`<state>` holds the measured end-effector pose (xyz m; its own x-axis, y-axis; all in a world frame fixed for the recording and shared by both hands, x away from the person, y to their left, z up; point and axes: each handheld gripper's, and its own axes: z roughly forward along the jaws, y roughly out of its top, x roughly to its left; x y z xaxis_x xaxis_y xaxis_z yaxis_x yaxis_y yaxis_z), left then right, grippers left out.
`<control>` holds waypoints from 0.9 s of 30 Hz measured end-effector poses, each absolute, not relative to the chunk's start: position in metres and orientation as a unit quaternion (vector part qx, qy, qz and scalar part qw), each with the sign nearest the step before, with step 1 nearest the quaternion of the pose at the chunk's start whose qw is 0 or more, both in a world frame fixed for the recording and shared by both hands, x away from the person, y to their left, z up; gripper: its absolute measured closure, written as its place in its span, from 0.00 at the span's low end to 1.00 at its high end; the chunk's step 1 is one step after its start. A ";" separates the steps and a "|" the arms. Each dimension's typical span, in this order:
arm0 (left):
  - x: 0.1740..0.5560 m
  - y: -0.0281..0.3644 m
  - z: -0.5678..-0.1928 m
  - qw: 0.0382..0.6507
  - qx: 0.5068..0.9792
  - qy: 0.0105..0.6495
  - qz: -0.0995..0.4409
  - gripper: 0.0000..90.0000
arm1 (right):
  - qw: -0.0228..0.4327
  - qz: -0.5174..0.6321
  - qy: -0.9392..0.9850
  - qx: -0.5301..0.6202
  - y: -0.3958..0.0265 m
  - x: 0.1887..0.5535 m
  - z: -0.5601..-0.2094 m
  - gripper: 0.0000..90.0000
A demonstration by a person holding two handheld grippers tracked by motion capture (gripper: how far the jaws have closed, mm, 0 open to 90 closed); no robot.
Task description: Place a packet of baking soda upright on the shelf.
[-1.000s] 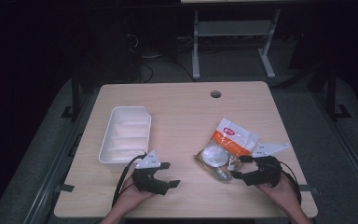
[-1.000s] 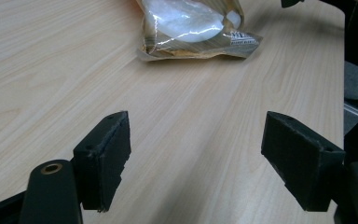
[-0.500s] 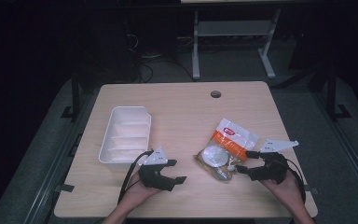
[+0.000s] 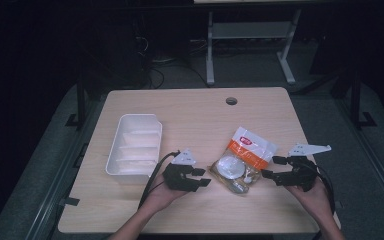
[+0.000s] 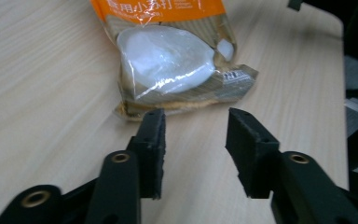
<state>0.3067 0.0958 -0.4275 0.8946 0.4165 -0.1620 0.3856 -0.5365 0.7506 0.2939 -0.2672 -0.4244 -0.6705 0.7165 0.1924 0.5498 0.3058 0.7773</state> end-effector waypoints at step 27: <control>0.348 0.027 -0.437 0.353 0.911 0.214 0.008 0.96 | 0.065 0.418 0.767 0.482 -0.285 0.332 -0.435 0.28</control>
<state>0.3480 0.0274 -0.4369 0.9079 0.3965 -0.1362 0.3846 -0.6583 0.6471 0.3325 -0.2847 -0.4349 -0.5273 0.7936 0.3035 0.6849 0.1856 0.7046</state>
